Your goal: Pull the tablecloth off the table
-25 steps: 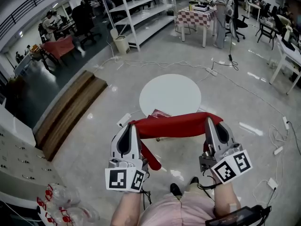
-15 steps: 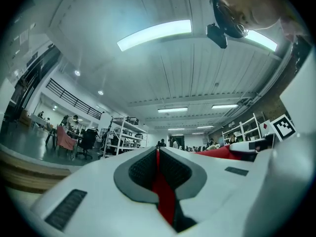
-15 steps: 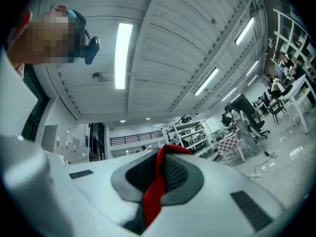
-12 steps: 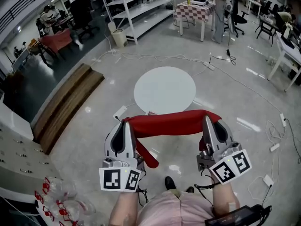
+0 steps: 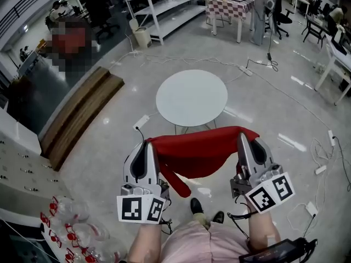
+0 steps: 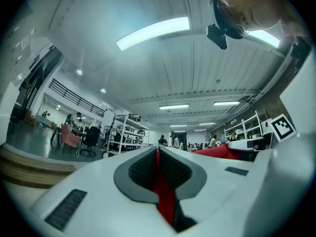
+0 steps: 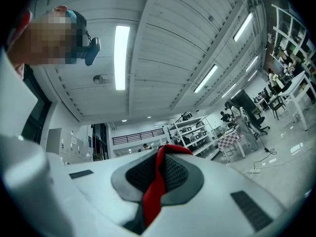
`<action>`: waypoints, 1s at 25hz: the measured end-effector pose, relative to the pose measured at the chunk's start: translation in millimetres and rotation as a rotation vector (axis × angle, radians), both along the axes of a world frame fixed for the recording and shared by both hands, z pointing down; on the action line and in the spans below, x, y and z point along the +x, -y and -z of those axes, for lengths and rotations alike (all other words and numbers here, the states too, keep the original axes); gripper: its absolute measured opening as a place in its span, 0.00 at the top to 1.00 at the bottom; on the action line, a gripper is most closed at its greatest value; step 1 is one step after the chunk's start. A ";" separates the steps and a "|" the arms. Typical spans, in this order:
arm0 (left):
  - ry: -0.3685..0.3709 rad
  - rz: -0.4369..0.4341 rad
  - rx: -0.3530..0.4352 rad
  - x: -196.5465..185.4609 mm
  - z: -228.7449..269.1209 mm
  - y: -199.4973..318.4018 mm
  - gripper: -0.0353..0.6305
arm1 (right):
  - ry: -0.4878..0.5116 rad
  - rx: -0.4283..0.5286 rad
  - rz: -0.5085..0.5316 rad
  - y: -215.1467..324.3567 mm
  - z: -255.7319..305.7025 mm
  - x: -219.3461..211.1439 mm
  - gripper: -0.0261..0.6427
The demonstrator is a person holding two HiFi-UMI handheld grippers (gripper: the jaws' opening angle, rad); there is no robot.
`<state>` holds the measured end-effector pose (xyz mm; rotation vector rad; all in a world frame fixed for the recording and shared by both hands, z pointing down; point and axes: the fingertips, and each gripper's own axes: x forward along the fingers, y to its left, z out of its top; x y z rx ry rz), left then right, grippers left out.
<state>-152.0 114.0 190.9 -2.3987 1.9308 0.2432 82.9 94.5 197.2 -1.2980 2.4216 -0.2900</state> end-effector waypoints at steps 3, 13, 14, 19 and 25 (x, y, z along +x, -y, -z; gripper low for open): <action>0.010 0.004 0.001 1.8 1.6 -4.8 0.89 | 0.005 0.000 0.005 -3.0 -1.0 1.4 0.92; 0.027 0.028 0.019 -5.3 7.7 -11.4 0.89 | -0.012 0.019 0.024 -3.4 2.8 -7.2 0.92; 0.027 0.028 0.019 -5.1 7.7 -11.3 0.89 | -0.012 0.018 0.024 -3.2 2.9 -7.1 0.92; 0.033 0.023 0.019 -4.5 8.9 -9.4 0.89 | -0.014 0.020 0.017 -1.5 4.8 -6.5 0.92; 0.031 0.016 0.013 -3.5 1.7 -4.6 0.89 | -0.017 0.010 0.011 1.5 -2.9 -5.4 0.92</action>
